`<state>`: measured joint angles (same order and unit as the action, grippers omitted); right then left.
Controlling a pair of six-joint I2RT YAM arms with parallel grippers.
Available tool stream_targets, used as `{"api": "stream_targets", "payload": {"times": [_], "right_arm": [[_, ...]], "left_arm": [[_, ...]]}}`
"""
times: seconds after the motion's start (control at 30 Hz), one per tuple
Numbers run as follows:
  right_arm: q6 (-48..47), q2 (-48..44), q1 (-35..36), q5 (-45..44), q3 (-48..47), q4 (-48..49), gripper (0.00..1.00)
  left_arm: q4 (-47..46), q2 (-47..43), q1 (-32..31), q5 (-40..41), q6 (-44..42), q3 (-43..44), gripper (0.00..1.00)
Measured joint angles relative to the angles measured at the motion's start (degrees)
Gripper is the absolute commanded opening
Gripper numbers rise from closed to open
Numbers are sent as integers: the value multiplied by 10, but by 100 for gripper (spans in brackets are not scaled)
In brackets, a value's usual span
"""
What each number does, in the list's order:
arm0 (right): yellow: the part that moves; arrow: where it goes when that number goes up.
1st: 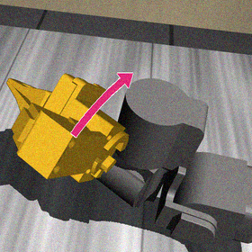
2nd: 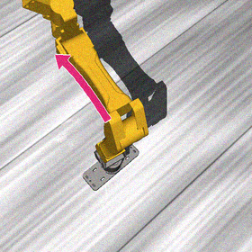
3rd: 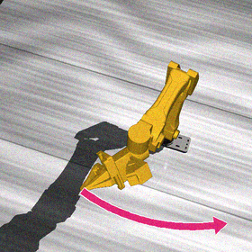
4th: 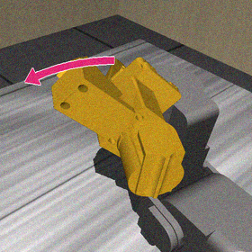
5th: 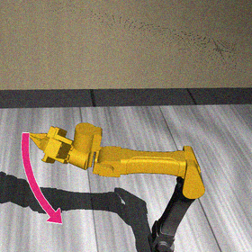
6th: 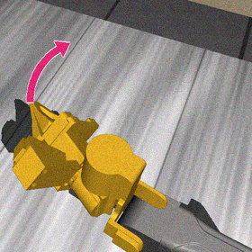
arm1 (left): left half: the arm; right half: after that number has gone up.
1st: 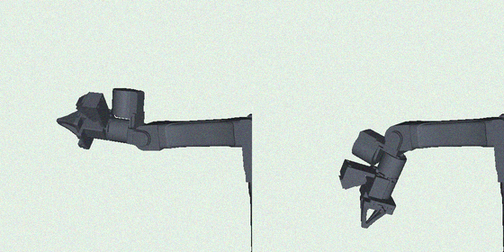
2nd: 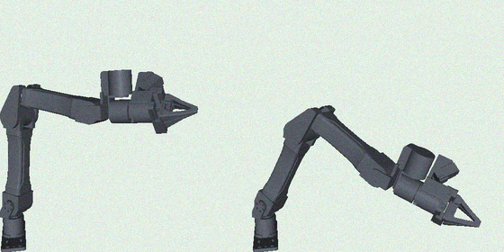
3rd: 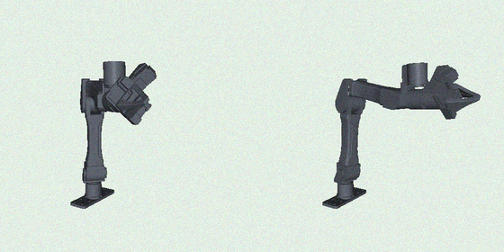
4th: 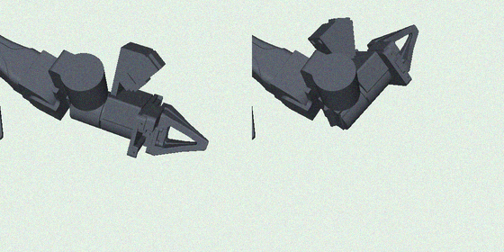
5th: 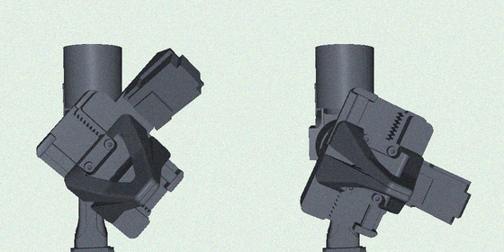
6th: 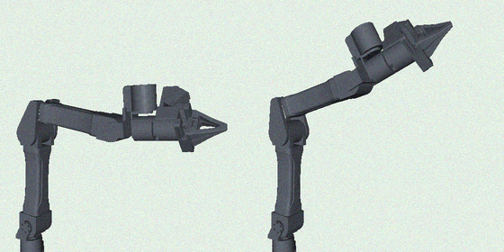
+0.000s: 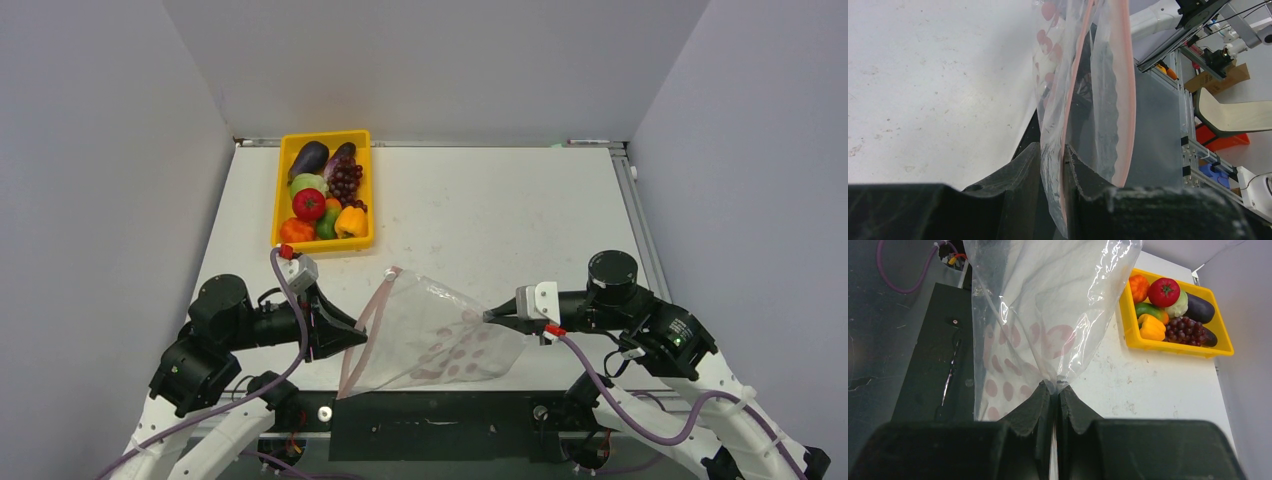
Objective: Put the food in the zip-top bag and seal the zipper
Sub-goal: Pick up the zipper food storage bag at the center of the board.
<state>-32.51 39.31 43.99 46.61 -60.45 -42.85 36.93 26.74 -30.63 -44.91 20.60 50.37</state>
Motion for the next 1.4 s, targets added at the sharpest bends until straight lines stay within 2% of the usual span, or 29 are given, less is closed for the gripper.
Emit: {"api": "stream_targets", "payload": {"times": [0.07, 0.17, 0.27, 0.5, 0.63, 0.77, 1.07, 1.4], "right_arm": [[0, 0, 0, 0, 0, 0, 5], [0, 1, 0, 0, 0, 0, 5], [0, 7, 0, 0, 1, 2, 7], [7, 12, 0, -12, 5, 11, 23], [22, 12, 0, -34, 5, 30, 35], [38, 12, 0, -64, 12, 54, 39], [90, 5, 0, -195, 14, 109, 53], [191, 24, 0, -361, 14, 175, 68]], "left_arm": [[-4, 1, 0, -3, 2, 0, 15], [-9, 1, 0, -6, 5, 0, 0], [-15, 1, 0, -8, 10, 0, 0], [-34, -8, 0, 14, 18, -1, 0], [-36, -8, 0, 43, 18, 2, 0], [-37, -5, 0, 63, 17, 5, 0], [-33, 0, 0, 110, 12, 30, 0], [-7, 2, 0, 216, -2, 84, 0]]}}
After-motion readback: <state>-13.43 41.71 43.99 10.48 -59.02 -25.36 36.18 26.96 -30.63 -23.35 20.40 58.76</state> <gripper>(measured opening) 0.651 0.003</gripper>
